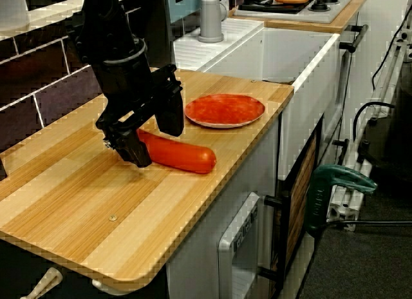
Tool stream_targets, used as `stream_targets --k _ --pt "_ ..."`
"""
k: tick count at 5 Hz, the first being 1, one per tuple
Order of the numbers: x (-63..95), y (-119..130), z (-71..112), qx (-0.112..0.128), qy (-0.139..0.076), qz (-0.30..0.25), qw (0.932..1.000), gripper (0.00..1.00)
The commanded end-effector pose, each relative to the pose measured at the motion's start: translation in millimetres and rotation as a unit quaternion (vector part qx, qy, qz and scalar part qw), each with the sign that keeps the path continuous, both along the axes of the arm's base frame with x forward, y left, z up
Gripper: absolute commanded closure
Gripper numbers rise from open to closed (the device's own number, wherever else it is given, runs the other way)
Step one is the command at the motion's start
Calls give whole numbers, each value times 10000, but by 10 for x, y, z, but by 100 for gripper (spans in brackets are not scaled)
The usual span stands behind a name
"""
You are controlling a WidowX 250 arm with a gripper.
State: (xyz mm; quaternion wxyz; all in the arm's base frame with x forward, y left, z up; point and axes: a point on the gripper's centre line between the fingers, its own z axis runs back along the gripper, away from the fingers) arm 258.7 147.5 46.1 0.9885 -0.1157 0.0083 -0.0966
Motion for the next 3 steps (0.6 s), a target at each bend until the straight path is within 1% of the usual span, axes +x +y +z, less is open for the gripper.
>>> stream_targets --k 1,2,3 --pt "0 0 0 0 0 0 10000 0" --pt "-99 -104 -117 -15 80 -81 9999 0" --pt "-134 -128 -68 80 105 -124 9998 0"
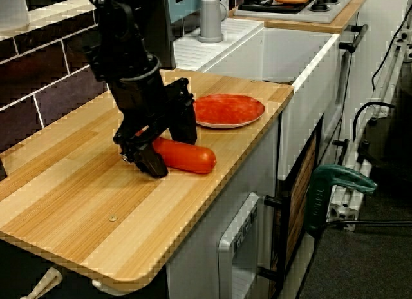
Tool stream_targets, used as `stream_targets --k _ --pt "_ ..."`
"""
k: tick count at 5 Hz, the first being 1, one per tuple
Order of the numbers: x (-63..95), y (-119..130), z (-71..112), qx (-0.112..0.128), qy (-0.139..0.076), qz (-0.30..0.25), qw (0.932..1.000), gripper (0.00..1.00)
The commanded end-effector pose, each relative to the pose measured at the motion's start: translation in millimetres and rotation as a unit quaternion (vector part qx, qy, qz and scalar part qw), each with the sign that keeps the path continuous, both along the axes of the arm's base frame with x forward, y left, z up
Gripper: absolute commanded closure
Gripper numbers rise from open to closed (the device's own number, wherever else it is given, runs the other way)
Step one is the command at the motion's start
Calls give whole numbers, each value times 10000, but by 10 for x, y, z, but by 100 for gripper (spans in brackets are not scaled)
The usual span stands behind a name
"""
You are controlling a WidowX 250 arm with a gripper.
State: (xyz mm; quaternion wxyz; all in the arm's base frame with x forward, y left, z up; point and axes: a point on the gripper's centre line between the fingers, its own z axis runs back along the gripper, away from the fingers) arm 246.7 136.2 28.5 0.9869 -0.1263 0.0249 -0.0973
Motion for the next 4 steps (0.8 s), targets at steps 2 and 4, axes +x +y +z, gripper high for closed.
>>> stream_targets --k 2,4 --pt "-28 -67 77 399 -127 -135 9990 0" --pt "101 -70 -119 710 -324 367 9963 0"
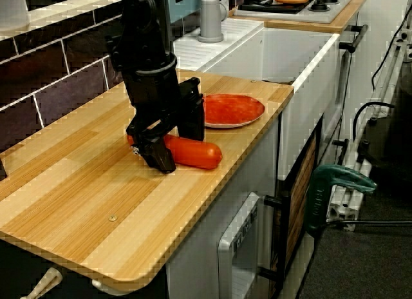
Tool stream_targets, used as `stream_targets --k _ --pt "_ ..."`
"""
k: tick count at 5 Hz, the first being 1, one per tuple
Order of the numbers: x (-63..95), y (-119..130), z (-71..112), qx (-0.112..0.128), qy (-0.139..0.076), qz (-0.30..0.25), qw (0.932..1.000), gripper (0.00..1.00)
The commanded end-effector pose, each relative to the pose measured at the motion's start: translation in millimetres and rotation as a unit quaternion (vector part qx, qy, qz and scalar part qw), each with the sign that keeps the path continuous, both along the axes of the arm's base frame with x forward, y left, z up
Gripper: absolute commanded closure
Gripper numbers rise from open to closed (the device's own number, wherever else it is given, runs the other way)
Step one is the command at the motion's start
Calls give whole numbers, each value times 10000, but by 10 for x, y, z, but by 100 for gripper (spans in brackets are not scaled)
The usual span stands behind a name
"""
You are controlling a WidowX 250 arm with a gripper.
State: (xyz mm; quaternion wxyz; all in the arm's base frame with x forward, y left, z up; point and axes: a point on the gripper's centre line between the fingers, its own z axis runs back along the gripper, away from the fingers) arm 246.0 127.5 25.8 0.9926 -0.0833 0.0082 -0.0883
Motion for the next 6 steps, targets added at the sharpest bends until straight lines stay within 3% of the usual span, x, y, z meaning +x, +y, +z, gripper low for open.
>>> stream_targets --k 1,2,3,4,5,6 --pt "175 37 -102 402 -244 366 9982 0" --pt "200 57 -112 336 -153 283 9989 100" --pt "145 72 49 168 -58 203 9996 100" --pt "99 86 384 -92 164 -26 9998 100" --pt "44 20 559 -574 357 -302 9973 100" --pt "-31 -175 682 -640 185 -554 9962 100"
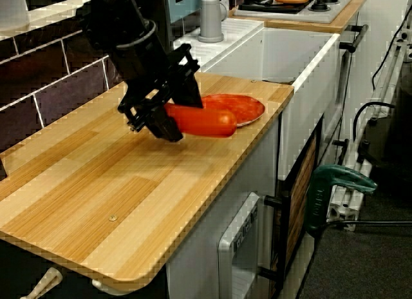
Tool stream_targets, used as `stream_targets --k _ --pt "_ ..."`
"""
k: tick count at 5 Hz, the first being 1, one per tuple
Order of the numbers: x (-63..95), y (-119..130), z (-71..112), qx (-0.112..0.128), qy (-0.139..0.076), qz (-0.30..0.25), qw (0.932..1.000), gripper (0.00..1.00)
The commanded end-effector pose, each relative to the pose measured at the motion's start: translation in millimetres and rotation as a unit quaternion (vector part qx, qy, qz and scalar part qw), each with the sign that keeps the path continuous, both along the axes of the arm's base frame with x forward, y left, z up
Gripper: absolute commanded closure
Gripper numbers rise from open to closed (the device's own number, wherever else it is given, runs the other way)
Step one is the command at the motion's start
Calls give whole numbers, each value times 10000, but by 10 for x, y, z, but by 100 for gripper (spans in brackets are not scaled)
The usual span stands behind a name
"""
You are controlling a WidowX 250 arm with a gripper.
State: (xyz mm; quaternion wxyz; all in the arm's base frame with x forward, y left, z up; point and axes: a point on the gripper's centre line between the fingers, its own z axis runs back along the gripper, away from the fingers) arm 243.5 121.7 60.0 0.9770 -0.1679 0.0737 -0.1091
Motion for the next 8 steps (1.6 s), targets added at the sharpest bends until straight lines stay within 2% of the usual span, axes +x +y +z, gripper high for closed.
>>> stream_targets --k 1,2,3,4,5,6,7,8 --pt "-127 -361 362 152 -745 -490 9959 100" --pt "-233 -607 435 119 -930 -611 9937 100" --pt "-262 -834 489 231 -1126 -683 9910 100" --pt "-190 -1052 433 266 -1190 -798 9893 100" --pt "-43 -1279 256 428 -1503 -1000 9826 100" --pt "100 -1342 78 600 -1487 -1077 9812 100" --pt "174 -1275 16 645 -1463 -1089 9811 100" --pt "162 -1172 6 629 -1410 -1041 9825 100"
